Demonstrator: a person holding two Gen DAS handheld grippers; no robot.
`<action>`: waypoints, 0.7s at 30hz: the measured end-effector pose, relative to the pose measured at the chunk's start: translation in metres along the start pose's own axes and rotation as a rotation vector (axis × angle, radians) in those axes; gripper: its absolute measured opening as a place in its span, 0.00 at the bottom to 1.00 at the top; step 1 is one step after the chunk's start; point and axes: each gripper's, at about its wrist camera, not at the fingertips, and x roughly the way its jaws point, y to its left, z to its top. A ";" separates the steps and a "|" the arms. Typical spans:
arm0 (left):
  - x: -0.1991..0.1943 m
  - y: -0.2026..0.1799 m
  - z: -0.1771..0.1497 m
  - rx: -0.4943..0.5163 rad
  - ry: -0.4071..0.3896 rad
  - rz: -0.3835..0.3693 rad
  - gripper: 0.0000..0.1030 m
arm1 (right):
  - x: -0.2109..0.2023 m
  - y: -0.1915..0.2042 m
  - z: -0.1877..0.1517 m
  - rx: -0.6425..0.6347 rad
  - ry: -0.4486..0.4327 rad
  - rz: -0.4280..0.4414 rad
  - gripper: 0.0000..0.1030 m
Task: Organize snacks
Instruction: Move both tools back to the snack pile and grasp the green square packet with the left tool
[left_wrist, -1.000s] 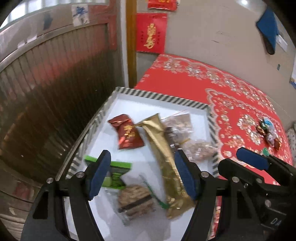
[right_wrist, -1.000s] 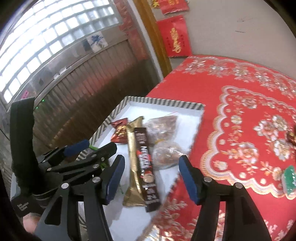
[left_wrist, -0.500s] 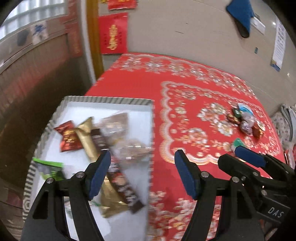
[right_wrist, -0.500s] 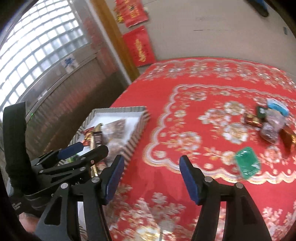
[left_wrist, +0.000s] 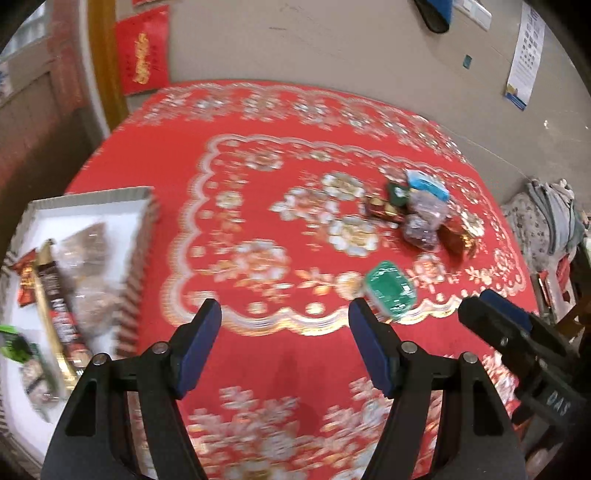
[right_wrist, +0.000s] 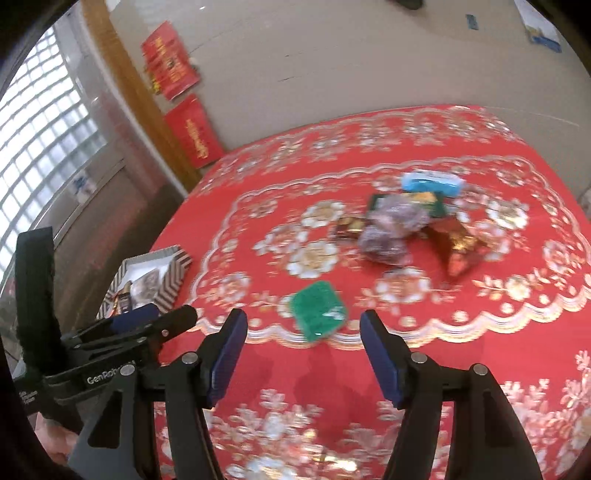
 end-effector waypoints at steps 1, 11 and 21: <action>0.005 -0.008 0.001 0.005 0.011 -0.004 0.69 | -0.001 -0.005 0.000 0.004 0.000 -0.003 0.64; 0.052 -0.054 0.008 -0.064 0.122 -0.054 0.69 | -0.013 -0.064 -0.001 0.080 -0.011 -0.021 0.64; 0.079 -0.076 0.012 -0.141 0.137 -0.052 0.70 | -0.016 -0.095 -0.003 0.114 -0.014 -0.012 0.65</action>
